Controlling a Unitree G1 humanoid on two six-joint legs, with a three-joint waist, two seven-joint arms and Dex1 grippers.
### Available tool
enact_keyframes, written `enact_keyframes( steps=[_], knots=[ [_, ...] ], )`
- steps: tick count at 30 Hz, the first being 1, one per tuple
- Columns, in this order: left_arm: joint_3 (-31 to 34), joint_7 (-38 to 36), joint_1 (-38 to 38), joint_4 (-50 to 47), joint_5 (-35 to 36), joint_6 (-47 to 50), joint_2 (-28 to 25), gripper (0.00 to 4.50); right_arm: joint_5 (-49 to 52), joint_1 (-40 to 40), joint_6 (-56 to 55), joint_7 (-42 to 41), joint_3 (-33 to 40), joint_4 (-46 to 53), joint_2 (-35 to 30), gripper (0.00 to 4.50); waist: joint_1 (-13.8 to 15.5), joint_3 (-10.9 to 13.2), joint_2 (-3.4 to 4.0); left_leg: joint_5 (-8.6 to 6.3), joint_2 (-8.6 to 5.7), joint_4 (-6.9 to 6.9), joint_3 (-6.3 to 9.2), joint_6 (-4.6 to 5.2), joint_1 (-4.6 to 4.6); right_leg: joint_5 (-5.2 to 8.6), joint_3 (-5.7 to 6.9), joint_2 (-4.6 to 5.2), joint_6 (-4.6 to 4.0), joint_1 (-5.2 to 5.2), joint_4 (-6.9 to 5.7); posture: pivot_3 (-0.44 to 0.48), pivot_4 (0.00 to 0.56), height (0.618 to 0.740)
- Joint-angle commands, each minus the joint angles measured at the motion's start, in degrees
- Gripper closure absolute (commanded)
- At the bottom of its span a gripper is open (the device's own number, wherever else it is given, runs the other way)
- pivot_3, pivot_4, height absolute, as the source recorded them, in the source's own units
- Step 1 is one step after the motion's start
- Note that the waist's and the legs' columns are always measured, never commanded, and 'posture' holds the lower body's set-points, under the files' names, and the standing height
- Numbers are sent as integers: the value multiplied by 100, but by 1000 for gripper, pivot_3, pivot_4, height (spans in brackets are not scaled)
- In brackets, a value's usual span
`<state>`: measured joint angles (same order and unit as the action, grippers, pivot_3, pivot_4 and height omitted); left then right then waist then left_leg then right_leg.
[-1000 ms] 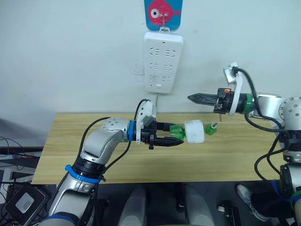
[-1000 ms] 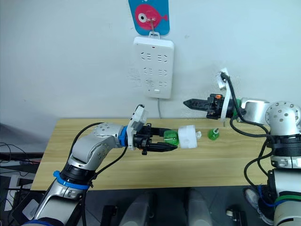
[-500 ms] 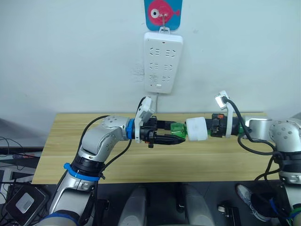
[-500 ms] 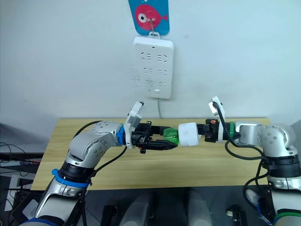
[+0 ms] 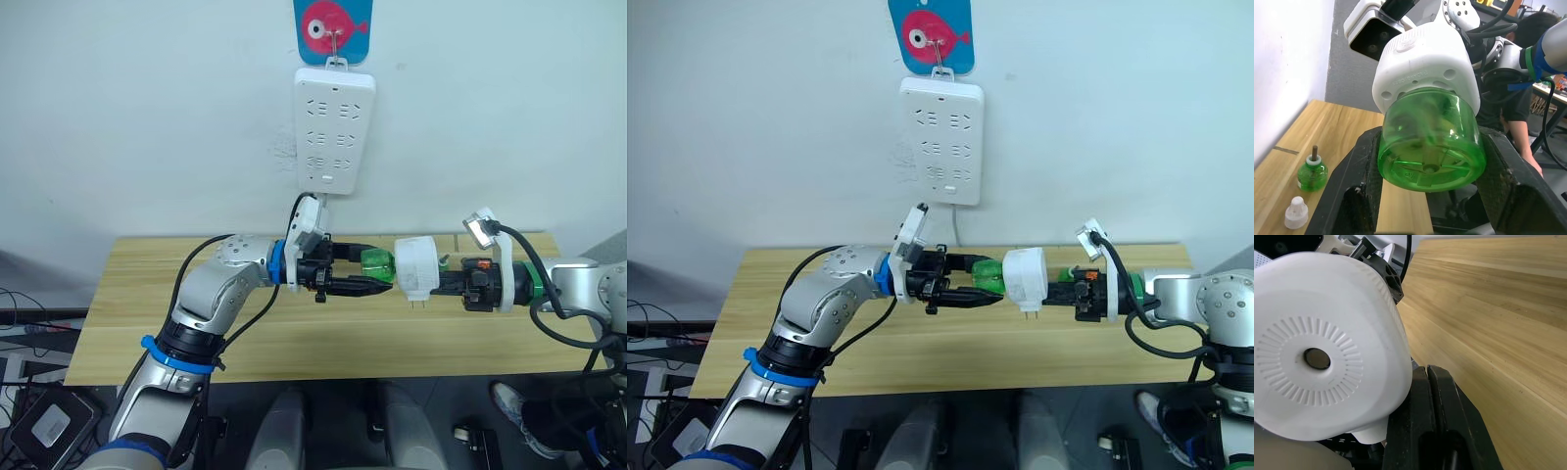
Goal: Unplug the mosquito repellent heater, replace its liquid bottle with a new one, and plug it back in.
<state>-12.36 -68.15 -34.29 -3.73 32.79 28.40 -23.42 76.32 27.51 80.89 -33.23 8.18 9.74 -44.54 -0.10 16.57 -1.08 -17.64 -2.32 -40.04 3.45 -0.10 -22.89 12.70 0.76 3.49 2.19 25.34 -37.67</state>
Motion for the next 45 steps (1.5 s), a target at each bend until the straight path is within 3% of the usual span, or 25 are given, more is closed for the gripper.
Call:
enact_keyframes(
  steps=[1,6,10,13,16,21,25,29,36,45],
  knots=[
    [61,453,-74,255,-447,-49,-54,2232,777,-5,192,-225,-85,606,173,4443,-1,0,0,0,0,0,-1,0,0,0,-1,0,0,0,0,13,267,740],
    [46,481,-54,298,-461,-102,-50,2232,1360,50,363,-182,-70,555,53,4443,-1,0,0,0,0,0,0,0,-1,0,0,0,0,0,0,10,268,740],
    [84,513,-48,271,-313,21,4,2232,862,-95,75,58,-132,748,181,4443,0,0,0,0,0,0,0,0,0,0,0,0,0,-1,0,10,268,740],
    [266,461,-46,132,117,565,-41,2232,-621,-246,-847,-81,-440,972,11,4443,-7,0,0,0,-1,0,-1,0,0,0,-1,-1,0,1,-3,15,270,740],
    [480,356,-107,188,458,1185,-226,2232,-2703,-574,-2806,-947,-1131,1057,-603,4289,-16,0,0,0,0,-2,-4,1,-1,1,2,-12,2,10,-12,15,270,740],
    [773,65,-205,558,895,2190,-718,2232,-5665,-1086,-7515,-2127,-1572,-2,-1061,2809,-23,0,-1,0,-6,-2,-21,0,1,3,3,-32,6,16,-17,11,266,740],
    [918,-211,-314,846,1357,3222,-1055,2232,-6791,-622,-10843,-2395,-1567,-1073,-783,1401,-65,0,-1,1,0,-3,-31,-2,9,4,0,-31,6,16,-21,5,256,740],
    [848,-330,-530,1078,1539,3857,-1077,2232,-7290,162,-12914,-2436,-1760,-1924,-307,32,-154,0,-1,6,5,-4,-32,-11,11,3,-1,-26,5,17,-24,3,245,740],
    [789,-285,-976,1415,1702,4633,-776,2232,-7511,1120,-14680,-2312,-2213,-2583,319,32,-166,-1,-1,9,4,-3,-21,-18,10,2,3,-21,3,20,-29,-1,234,740],
    [1174,-32,-1118,1345,2188,5683,-492,2232,-8182,1842,-15574,-1944,-2486,-3456,568,32,-172,-1,0,12,0,-6,-20,-23,11,2,2,-20,2,21,-34,0,232,740]
  ],
)
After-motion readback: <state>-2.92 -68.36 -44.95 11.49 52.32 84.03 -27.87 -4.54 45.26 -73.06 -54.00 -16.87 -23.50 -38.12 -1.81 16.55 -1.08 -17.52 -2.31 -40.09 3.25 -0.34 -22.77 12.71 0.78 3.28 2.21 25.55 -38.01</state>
